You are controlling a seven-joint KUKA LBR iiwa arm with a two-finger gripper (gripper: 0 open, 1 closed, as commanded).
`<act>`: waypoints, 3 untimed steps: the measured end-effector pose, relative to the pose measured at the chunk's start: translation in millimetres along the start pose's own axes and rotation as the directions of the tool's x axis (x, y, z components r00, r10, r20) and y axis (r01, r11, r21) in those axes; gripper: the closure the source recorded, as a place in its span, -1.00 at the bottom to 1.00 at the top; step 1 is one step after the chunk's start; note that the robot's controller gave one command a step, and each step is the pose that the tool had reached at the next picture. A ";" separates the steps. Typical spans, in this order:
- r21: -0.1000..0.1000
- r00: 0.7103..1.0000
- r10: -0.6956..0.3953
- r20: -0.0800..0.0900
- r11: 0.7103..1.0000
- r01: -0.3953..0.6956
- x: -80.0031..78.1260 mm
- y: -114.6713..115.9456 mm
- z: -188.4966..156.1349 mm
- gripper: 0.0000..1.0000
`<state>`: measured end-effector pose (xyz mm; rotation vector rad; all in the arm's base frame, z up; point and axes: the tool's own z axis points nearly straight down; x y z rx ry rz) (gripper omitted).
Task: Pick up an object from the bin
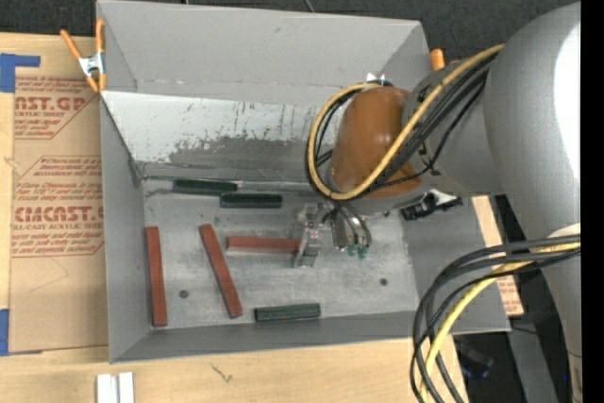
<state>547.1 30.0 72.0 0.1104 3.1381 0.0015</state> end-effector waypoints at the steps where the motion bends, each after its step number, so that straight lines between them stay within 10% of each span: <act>1: -0.001 1.000 -0.016 0.007 1.000 0.016 1.7 9.6 -191.7 1.00; 2: 0.000 1.000 -0.016 0.001 1.000 0.016 2.3 9.3 -187.2 -1.00; 3: 0.000 1.000 -0.016 0.001 1.000 0.016 2.3 9.2 -187.2 -1.00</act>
Offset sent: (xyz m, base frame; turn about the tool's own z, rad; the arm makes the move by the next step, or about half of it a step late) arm 0.0000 0.0000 0.0000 0.0000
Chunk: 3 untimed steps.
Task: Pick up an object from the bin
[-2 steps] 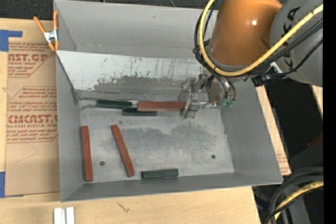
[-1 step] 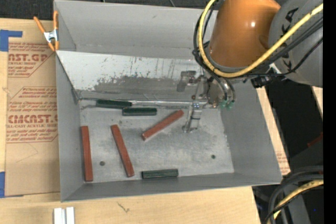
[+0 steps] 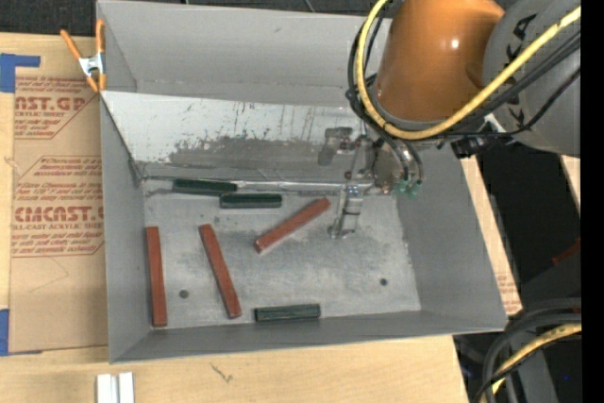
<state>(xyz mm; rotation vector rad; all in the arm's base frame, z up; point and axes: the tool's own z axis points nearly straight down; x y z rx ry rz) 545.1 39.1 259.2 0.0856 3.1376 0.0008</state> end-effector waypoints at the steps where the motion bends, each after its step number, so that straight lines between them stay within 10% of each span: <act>1: -0.001 0.997 0.081 0.005 0.997 -0.081 -13.2 5.7 39.1 -1.00; 2: 0.000 0.995 0.095 0.004 0.995 -0.095 -23.6 8.0 106.7 -1.00; 3: 0.001 0.965 0.261 -0.002 0.965 -0.261 -19.2 9.0 189.4 1.00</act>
Offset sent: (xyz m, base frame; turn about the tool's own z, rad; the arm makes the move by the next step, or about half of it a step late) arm 0.0323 0.0074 -0.1573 0.0863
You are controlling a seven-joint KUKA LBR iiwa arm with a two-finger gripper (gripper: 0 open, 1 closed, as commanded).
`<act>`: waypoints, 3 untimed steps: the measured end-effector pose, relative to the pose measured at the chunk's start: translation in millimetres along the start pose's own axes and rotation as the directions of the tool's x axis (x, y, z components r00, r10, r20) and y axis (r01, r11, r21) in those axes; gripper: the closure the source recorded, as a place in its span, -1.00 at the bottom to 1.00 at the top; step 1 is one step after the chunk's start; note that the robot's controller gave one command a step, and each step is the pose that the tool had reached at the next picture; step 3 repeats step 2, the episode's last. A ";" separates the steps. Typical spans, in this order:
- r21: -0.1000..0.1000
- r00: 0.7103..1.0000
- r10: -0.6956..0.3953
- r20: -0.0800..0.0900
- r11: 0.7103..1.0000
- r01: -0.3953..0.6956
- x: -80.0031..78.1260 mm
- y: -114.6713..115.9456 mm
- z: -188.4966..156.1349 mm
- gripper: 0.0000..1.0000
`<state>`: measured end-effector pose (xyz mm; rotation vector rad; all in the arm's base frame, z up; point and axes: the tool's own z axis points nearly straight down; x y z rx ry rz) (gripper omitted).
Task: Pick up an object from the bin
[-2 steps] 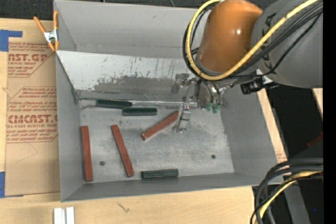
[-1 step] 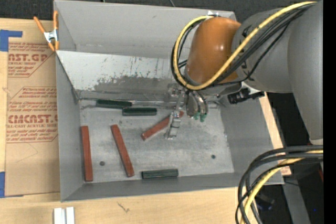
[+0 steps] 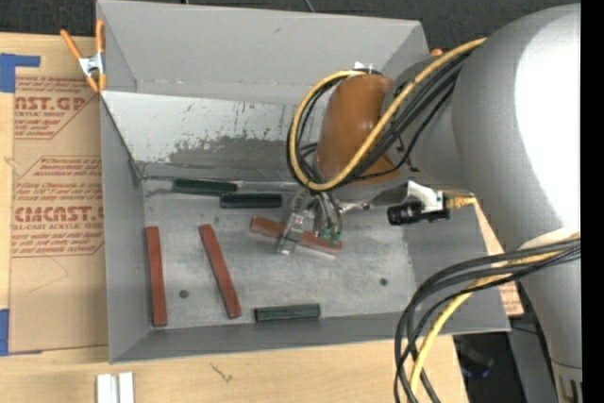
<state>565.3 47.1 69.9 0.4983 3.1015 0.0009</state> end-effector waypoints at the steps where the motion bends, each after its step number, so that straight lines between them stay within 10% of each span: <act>1: 0.000 1.000 0.000 0.000 1.000 0.000 0.0 0.0 0.0 1.00; 2: 0.000 0.999 0.040 0.002 0.999 -0.040 -24.5 11.4 -133.3 1.00; 3: 0.000 0.999 0.040 0.002 0.999 -0.040 -24.5 11.4 -133.3 1.00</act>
Offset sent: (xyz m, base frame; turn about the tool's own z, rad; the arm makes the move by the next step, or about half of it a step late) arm 0.0264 0.0027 0.1336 0.0413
